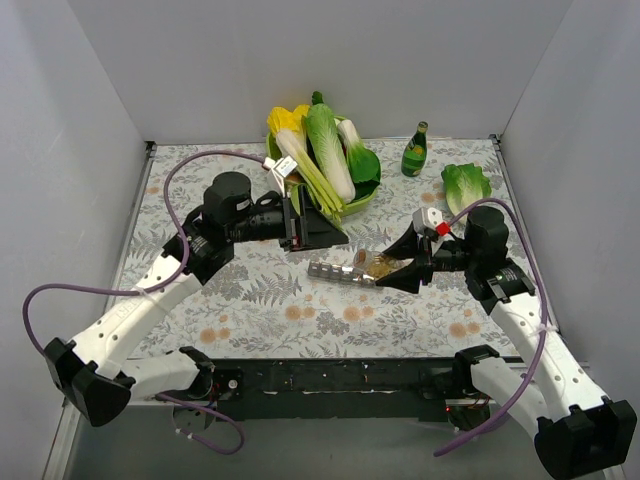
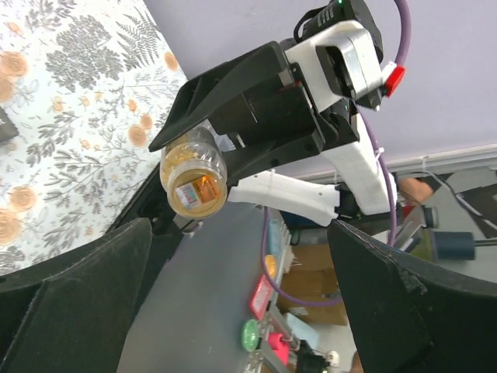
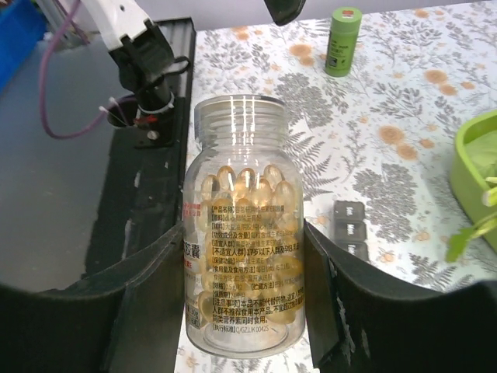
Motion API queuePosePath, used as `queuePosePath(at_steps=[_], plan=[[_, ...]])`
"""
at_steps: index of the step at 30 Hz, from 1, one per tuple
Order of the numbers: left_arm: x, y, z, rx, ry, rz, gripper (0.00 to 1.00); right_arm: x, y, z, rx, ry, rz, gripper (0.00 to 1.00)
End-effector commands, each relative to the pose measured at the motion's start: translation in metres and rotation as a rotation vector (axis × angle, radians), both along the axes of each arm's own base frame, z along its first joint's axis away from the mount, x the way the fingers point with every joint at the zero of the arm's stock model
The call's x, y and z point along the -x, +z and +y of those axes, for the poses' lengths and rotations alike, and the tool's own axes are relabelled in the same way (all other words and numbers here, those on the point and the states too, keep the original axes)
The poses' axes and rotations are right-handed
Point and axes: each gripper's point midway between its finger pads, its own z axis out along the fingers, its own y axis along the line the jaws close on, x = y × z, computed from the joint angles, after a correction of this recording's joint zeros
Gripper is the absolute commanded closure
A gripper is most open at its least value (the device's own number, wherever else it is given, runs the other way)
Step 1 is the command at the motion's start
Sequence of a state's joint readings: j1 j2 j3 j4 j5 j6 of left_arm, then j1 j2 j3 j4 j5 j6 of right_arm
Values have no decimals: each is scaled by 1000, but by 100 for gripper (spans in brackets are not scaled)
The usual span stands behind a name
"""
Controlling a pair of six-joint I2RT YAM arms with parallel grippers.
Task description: Sort the pills into containers
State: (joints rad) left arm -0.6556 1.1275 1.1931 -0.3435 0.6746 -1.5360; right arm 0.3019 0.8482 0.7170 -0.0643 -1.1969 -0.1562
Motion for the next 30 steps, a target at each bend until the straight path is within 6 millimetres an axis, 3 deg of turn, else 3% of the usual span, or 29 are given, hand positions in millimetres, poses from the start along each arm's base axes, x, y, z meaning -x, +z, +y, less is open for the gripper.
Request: queuePosePath(at_steps=[1,5,10,21,30], plan=[[2,-3,-14,57,-6,110,3,-7,5,-6,46,-37,-157,96],[0,-17,-28,31,17,195,17,-15,8,-9,71,-67,-227,96],[-15,-27,-31,-27,100,209,15,-16,10,-9,77,-73,-242,96],[-10,-49,-49,-83,57,238,25,-14,9,-8,68,-65,-224,96],[-4,-53,-58,-95,12,245,39,-13,7,-8,65,-65,-208,96]])
